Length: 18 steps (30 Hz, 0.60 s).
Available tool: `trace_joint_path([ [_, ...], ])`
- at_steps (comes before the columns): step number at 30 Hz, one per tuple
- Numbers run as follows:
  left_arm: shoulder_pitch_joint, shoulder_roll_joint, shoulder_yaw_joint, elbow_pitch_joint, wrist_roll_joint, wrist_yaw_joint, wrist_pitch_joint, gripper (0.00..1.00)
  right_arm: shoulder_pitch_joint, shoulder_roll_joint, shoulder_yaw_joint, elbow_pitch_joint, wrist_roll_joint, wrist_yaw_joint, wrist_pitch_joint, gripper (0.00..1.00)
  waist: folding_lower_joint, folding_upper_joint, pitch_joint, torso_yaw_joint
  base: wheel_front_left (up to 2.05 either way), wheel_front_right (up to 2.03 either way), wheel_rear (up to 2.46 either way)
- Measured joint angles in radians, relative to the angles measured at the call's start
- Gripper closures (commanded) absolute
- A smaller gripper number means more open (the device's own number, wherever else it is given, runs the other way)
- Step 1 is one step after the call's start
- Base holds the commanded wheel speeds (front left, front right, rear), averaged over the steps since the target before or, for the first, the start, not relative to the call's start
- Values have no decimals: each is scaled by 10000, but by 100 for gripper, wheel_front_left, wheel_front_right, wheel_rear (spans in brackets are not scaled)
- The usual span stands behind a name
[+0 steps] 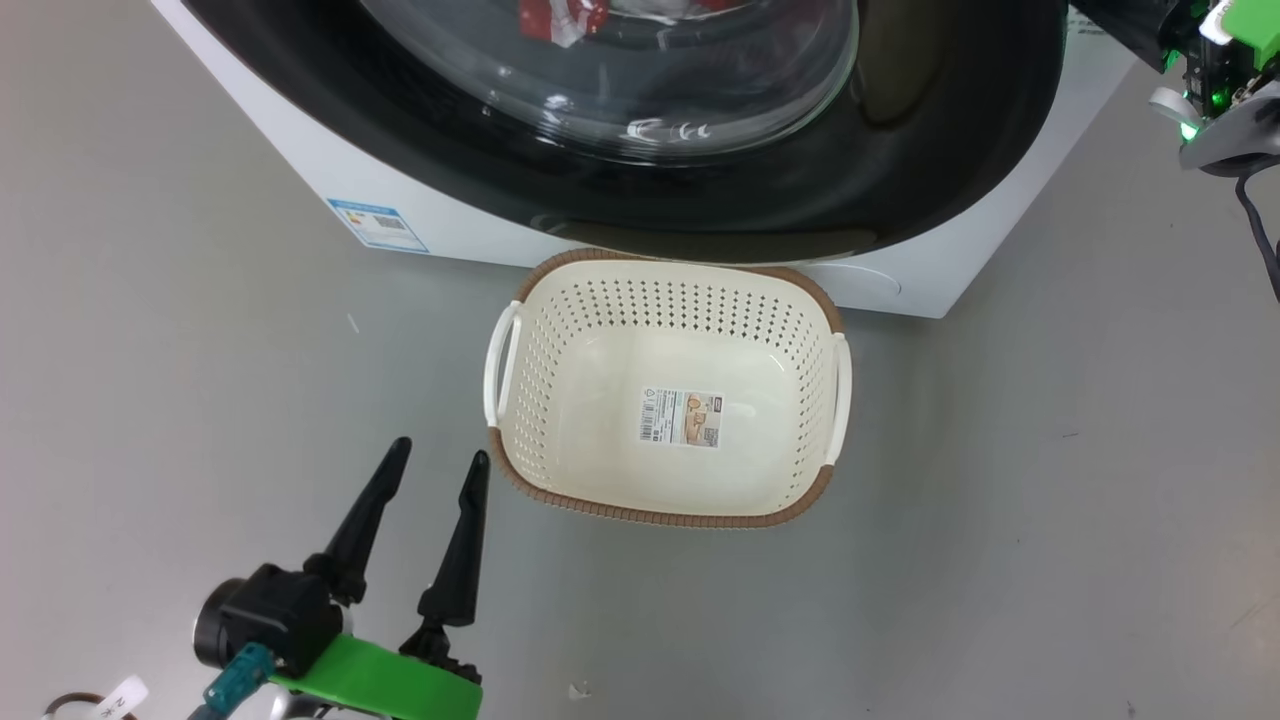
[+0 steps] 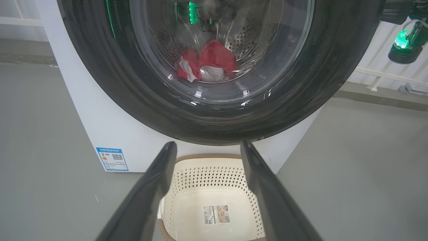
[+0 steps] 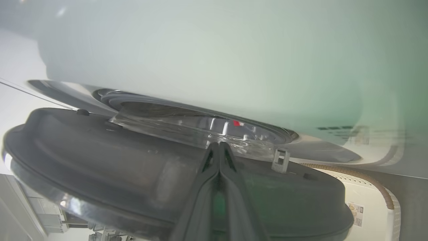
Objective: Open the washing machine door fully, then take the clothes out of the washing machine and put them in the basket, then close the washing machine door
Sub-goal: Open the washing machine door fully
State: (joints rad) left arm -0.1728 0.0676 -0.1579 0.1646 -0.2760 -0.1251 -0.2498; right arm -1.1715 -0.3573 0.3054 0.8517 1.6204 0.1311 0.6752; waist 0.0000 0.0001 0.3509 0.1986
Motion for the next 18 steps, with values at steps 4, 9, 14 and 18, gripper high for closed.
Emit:
trace_joint_path([
  [4,0,-15,-2,0,0,0,0,0,127,-6,102,-249,-19,-81,309,100,0,0,-93,-42,0,0,0],
  [9,2,-17,-6,2,0,0,0,0,677,59,263,-802,-25,-81,571,100,0,-1,-305,-89,0,0,0],
  [14,43,-23,-15,8,2,0,0,0,1329,159,387,-1306,-12,-81,872,100,0,0,-571,-121,0,0,0],
  [18,177,-35,-25,17,4,0,0,0,1891,251,568,-1760,-10,-79,1066,100,0,0,-820,-129,0,0,0],
])
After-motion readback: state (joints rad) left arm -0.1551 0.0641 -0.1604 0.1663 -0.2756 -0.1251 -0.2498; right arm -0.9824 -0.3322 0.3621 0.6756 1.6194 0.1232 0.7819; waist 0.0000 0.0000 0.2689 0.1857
